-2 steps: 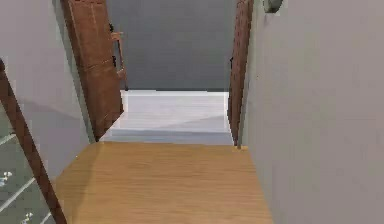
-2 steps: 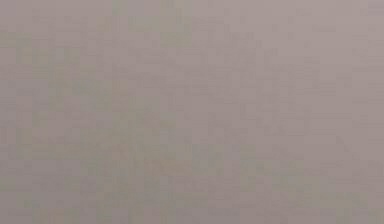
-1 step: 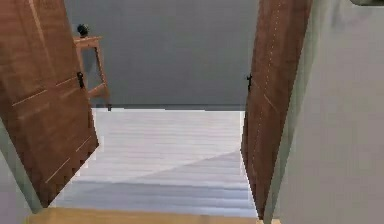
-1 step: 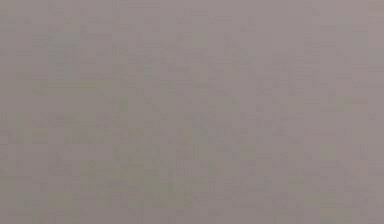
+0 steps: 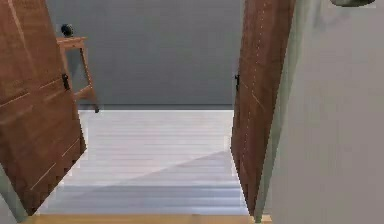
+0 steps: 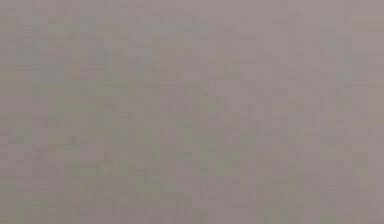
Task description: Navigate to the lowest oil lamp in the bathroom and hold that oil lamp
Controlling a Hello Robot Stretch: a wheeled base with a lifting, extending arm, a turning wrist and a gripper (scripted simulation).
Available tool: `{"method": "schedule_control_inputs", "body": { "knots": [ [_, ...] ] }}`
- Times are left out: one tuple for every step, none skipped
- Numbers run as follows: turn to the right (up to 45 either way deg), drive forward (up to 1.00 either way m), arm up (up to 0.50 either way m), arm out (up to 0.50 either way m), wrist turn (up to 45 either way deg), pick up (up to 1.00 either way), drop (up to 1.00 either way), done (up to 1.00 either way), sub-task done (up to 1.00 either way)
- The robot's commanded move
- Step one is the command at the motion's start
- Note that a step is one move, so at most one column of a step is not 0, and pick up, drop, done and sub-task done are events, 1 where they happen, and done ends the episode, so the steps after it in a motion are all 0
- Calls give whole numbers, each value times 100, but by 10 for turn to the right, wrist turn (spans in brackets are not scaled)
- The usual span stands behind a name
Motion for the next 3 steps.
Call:
{"method": "schedule_control_inputs", "body": {
  "knots": [
    [0,85,0,0,0,0,0,0,0],
    [0,100,0,0,0,0,0,0,0],
    [0,45,0,0,0,0,0,0,0]
  ]
}}
